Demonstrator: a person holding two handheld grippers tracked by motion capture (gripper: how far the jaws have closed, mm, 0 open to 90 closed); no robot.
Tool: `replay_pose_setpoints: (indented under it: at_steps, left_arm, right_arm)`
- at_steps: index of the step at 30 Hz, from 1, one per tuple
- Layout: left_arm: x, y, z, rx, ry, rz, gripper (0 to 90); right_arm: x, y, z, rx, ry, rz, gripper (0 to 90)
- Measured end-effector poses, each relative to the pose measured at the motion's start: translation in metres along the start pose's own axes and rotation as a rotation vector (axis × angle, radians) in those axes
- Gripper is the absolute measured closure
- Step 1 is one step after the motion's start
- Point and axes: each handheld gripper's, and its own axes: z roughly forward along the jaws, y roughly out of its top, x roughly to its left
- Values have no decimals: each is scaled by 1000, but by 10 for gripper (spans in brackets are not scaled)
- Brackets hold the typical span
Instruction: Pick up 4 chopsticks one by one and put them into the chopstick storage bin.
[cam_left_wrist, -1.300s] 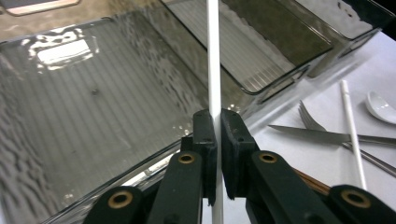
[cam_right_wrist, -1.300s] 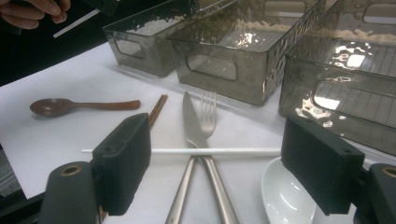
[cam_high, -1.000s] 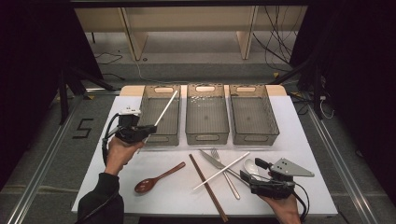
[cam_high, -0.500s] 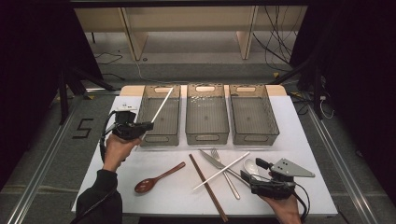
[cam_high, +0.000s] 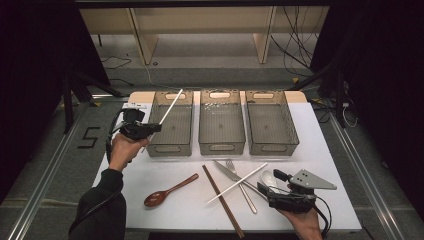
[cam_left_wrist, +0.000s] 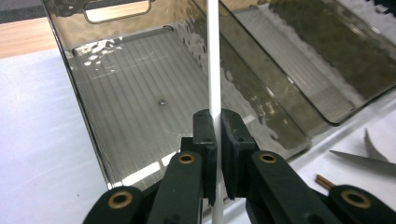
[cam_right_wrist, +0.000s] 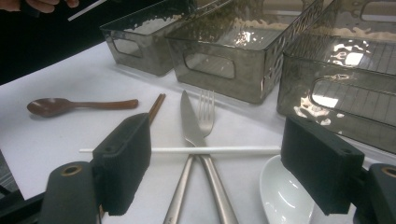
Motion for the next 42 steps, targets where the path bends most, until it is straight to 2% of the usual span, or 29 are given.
replay_pose_setpoints:
  at_steps: [7,11,14,16,21,29,37,42]
  left_arm:
    - [3,13,10,34,14,33,853]
    - [8,19,18,55,23,28,853]
    - [10,21,23,67,15,23,853]
    - [11,24,28,84,26,31,853]
    - [14,27,36,106,33,28,853]
    - [18,31,44,114,36,27,852]
    - [20,28,51,122,37,19,851]
    - [21,27,55,129,55,18,851]
  right_arm:
    - [0,0,0,0,2,2,251]
    - [0,0,0,-1,2,3,251]
    - [0,0,-1,-2,3,6,251]
    - [-1,0,-1,-1,3,6,251]
    - [0,0,-1,-3,6,7,251]
    - [-1,0,-1,-3,8,10,251]
    - [-1,0,-1,-4,9,10,251]
    - [-1,0,-1,-4,9,10,251]
